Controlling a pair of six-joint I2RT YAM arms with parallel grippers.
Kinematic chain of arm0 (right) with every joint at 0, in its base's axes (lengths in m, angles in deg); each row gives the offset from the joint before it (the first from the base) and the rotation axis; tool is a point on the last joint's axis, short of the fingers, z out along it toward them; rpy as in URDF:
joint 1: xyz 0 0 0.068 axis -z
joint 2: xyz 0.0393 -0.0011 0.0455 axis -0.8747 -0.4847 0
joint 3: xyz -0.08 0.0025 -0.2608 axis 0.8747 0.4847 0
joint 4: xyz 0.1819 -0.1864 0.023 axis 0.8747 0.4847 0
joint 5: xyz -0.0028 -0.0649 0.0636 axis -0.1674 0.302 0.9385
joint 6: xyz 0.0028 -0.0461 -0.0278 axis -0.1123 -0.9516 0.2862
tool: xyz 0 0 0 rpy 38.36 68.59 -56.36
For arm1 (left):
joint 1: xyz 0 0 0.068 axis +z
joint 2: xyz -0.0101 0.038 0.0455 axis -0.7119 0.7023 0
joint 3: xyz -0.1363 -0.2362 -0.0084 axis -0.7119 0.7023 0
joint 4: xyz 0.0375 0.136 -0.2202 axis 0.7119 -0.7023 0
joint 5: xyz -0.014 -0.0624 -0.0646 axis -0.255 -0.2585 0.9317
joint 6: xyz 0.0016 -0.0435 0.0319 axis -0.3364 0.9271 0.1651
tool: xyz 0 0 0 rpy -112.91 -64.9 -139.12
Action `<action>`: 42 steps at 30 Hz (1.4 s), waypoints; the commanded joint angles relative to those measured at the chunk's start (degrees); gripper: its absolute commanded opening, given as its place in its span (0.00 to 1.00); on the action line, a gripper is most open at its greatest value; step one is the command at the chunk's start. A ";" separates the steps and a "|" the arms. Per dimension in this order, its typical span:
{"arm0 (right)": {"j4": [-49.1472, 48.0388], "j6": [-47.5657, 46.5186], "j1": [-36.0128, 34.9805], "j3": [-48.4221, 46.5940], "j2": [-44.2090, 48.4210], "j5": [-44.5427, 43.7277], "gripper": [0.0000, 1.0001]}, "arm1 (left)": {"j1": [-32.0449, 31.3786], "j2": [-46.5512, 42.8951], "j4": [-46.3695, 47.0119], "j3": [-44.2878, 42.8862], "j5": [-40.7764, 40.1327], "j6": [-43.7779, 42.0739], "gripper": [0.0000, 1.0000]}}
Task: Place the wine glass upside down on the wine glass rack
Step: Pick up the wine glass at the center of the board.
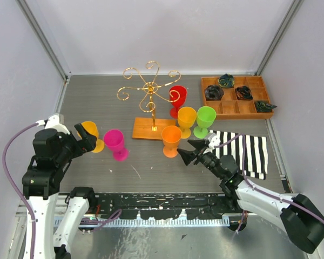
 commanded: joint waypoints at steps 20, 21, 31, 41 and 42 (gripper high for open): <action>-2.64 -4.03 -0.28 2.78 -3.56 1.89 0.75 | 0.22 2.22 -1.12 -1.90 -1.79 2.60 0.89; -2.82 -3.66 -0.28 2.86 -3.28 1.63 0.75 | 0.22 1.63 -0.34 -1.38 -1.64 3.03 0.89; -4.89 -4.69 -0.25 3.00 -6.07 3.04 0.75 | 0.22 1.23 6.54 5.12 3.84 7.37 0.94; -22.42 -6.45 -0.24 1.02 -25.85 3.94 0.75 | 0.22 3.14 6.27 3.71 3.75 4.86 0.95; -24.84 -6.30 -0.20 0.98 -27.96 4.08 0.74 | 0.22 3.28 6.10 3.58 3.75 4.61 0.95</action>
